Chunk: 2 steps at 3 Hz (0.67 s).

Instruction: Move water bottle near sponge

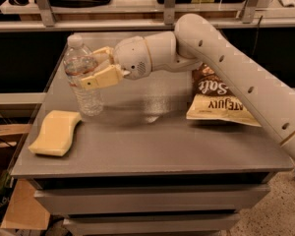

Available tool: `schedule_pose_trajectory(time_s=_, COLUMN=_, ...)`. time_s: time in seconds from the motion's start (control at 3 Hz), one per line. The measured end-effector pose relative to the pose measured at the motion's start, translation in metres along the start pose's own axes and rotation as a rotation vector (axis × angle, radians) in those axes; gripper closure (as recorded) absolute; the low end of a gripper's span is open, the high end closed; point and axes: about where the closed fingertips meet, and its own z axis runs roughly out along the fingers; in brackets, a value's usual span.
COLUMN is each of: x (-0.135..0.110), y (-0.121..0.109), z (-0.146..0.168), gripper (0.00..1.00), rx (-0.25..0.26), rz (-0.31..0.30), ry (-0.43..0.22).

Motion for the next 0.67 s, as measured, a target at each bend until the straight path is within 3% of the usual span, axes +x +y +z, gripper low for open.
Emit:
schedule_pose_trajectory(time_s=0.33, x=0.0024, y=-0.0001, z=-0.0016, gripper=1.00, rx=0.003, rz=0.002, ry=-0.002)
schedule_pose_trajectory(time_s=0.67, x=0.0069, y=-0.0010, z=-0.0049, gripper=0.81, rx=0.012, rz=-0.001, ry=0.005)
